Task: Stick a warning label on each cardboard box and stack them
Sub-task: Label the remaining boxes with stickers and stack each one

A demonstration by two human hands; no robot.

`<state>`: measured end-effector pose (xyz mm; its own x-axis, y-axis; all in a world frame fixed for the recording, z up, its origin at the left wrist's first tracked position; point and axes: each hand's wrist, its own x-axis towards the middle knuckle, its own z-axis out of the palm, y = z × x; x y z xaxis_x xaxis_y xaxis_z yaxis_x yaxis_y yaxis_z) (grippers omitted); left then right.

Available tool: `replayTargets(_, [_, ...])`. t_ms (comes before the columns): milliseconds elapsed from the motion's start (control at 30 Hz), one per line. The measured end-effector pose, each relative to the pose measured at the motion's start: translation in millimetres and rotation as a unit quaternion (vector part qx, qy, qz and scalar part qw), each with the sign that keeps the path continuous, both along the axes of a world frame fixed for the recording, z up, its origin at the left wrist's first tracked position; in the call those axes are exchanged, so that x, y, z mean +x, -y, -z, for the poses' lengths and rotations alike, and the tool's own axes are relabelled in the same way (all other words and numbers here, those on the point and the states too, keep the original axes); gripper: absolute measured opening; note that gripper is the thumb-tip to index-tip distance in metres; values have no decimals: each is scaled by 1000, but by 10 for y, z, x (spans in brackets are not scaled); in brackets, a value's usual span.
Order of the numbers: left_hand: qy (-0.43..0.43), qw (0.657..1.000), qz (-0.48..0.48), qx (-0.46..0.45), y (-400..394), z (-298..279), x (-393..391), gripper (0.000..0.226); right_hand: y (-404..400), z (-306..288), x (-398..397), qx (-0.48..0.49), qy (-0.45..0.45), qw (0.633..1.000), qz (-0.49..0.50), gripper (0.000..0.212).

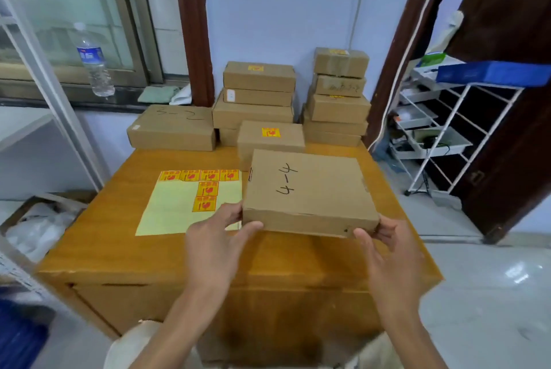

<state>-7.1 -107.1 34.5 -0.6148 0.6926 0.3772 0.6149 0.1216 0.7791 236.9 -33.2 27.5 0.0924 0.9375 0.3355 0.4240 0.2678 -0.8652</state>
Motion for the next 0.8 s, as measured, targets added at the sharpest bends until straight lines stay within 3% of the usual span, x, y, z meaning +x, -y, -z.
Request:
replayTargets(200, [-178, 974, 25, -138, 38, 377, 480, 55, -24, 345, 522, -76, 82, 994, -11, 27])
replayTargets(333, [-287, 948, 10, -135, 26, 372, 453, 46, -63, 385, 541, -83, 140, 987, -8, 32])
replayTargets(400, [-298, 942, 14, -154, 27, 316, 418, 54, -70, 307, 537, -99, 135, 986, -17, 43])
replayTargets(500, [-269, 949, -13, -164, 67, 198, 242, 69, -5, 87, 466, -106, 71, 992, -3, 85])
replayTargets(533, [-273, 950, -24, -148, 86, 154, 150, 68, 31, -23, 417, -87, 74, 993, 3, 89])
replayTargets(633, [-307, 945, -33, -110, 68, 87, -210, 57, 29, -281, 120, -4, 154, 987, -41, 77])
replayTargets(800, [-284, 944, -38, -161, -71, 214, -897, 31, -287, -439, -896, 84, 342, 913, -207, 50])
